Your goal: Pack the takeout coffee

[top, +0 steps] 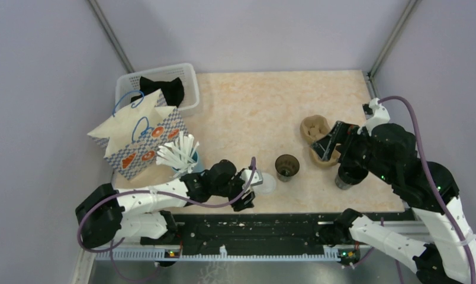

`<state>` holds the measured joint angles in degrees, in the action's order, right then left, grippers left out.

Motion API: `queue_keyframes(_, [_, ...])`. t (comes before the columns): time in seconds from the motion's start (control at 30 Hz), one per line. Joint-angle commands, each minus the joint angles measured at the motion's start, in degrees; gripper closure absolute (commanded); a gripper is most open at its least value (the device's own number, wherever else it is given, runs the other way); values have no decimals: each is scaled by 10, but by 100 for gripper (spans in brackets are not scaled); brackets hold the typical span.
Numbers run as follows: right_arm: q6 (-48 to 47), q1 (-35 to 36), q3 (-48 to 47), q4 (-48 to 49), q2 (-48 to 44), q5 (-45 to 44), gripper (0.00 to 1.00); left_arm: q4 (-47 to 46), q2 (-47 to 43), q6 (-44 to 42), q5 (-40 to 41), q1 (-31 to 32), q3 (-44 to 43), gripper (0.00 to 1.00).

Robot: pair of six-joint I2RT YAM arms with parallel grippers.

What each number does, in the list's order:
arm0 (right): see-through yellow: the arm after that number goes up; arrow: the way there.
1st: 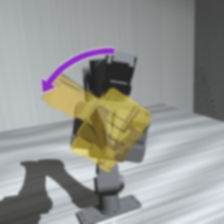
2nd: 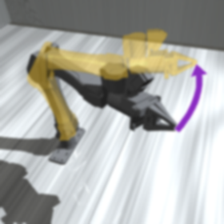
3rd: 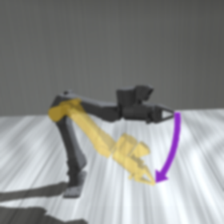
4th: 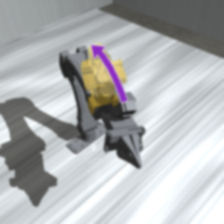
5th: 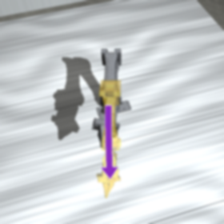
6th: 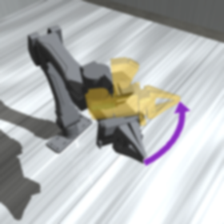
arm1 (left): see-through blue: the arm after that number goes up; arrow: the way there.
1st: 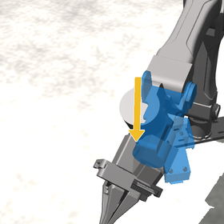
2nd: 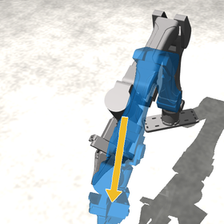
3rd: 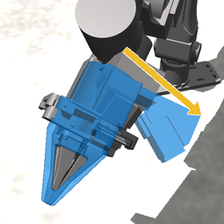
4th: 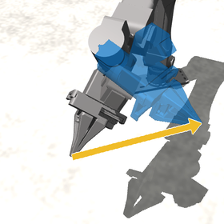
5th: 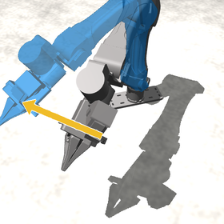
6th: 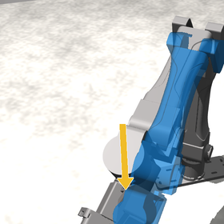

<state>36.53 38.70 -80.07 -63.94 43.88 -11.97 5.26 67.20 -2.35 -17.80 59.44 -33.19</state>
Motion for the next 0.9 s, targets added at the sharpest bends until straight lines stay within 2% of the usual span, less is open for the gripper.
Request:
queue_keyframes(0.0, [9, -4, -15, 10, -2, -3, 8, -157, -6, -98, -44, 4, 34, 33])
queue_keyframes(0.17, [17, -3, -6, 20, -8, 6, 8, -214, 20, -135, -23, 4, 45, 32])
queue_keyframes(0.3, [21, -4, -5, 24, -9, 13, 8, -238, 60, -145, -54, 4, 38, 31])
queue_keyframes(0.5, [24, -4, -14, 20, -12, 8, 8, -247, 126, -168, -93, 4, 12, 39])
queue_keyframes(0.7, [29, -3, -22, 7, -17, 4, 7, -260, 163, -187, -82, 4, 6, 41])
queue_keyframes(0.87, [41, -3, -11, 8, -30, 6, 7, -267, 187, -198, -80, 4, 9, 50])
